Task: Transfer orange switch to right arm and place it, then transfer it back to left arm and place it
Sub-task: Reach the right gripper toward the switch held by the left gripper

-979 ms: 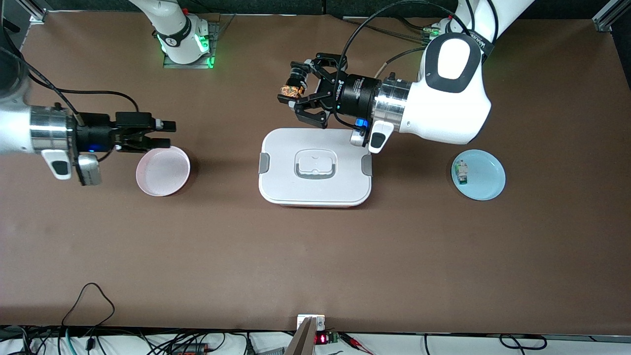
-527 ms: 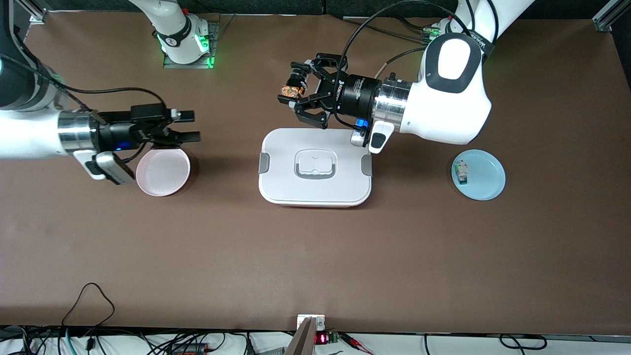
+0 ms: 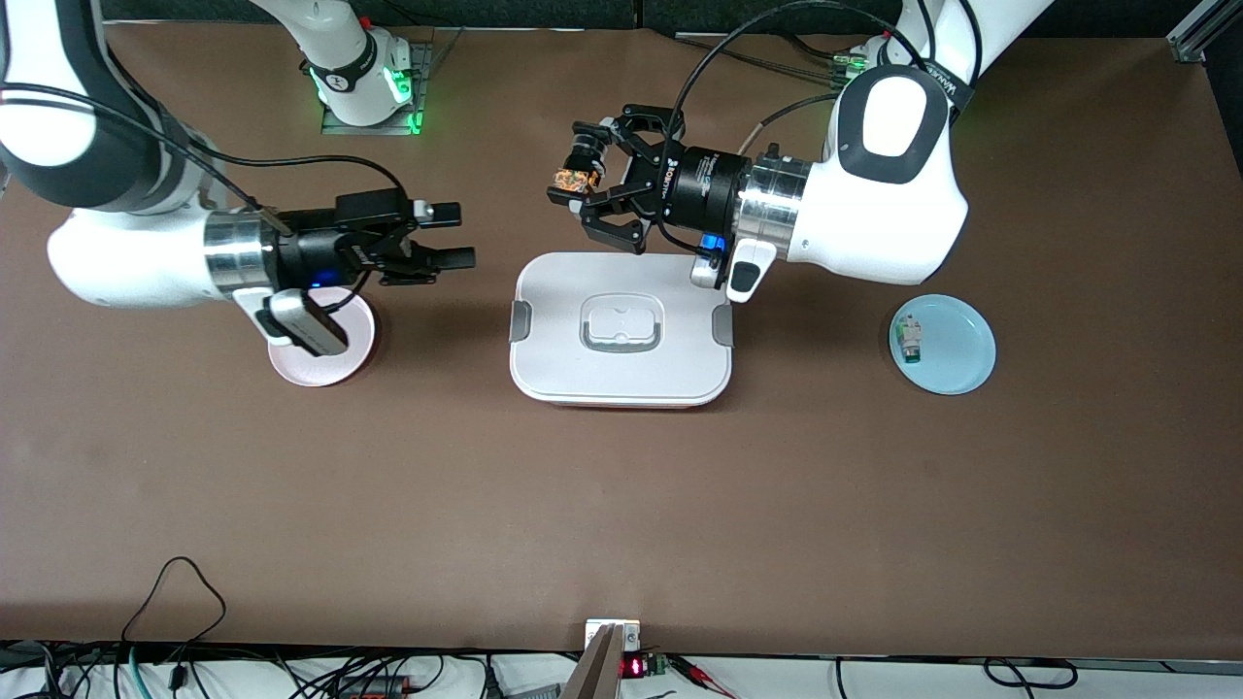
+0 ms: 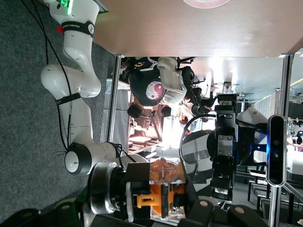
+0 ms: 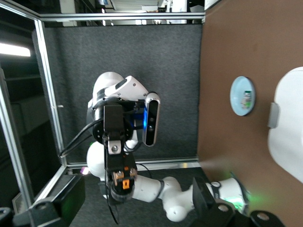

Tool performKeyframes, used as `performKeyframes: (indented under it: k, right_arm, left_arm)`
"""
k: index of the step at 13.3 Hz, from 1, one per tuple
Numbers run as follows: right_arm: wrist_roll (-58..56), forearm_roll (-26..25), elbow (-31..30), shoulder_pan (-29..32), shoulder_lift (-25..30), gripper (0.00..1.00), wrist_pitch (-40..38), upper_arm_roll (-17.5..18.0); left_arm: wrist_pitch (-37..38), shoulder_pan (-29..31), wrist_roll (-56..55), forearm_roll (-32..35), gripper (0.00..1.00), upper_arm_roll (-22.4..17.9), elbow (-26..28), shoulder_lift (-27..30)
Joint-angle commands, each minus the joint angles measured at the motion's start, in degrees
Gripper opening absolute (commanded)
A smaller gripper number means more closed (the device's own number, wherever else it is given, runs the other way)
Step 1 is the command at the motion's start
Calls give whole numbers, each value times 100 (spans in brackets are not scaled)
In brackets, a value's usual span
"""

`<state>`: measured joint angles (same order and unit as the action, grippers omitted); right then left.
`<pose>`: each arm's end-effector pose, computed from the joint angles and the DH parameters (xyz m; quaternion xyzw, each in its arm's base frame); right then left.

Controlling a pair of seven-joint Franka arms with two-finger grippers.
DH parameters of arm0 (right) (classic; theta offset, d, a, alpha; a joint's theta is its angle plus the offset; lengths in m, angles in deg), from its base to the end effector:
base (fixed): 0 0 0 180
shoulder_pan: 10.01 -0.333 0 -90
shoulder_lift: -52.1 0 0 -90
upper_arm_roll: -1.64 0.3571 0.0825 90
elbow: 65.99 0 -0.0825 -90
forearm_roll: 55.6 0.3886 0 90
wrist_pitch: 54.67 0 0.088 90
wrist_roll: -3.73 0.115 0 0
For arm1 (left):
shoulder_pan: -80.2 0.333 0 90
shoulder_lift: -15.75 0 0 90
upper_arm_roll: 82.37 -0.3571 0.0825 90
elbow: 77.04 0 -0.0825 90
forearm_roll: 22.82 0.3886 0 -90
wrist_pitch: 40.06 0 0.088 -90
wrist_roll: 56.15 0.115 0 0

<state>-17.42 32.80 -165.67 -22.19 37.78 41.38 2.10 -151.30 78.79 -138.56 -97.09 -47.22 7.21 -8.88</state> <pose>0.6081 0.2435 0.5329 -0.7294 -0.0327 0.0616 0.6805 0.5836 -0.4111 0.5781 0.5793 0.4694 -0.5547 0.3694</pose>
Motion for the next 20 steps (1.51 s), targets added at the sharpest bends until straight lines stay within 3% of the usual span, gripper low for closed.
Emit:
performKeyframes:
  k: [1, 3, 7, 20]
  right_arm:
    - [-91, 397, -167, -345, 70, 100, 447, -20]
    - [-65, 650, -184, -557, 105, 100, 721, -11]
    - [-74, 1249, -325, -584, 210, 100, 1256, 462]
    - [-56, 1250, -1045, -584, 896, 100, 1381, 595]
  left_arm:
    - [-38, -44, -83, -167, 0, 0, -127, -68]
    - [-38, -44, -83, -167, 0, 0, -127, -77]
    - [-38, -53, -83, -167, 0, 0, -127, -77]
    - [-38, -62, -118, -158, 0, 0, -215, -165]
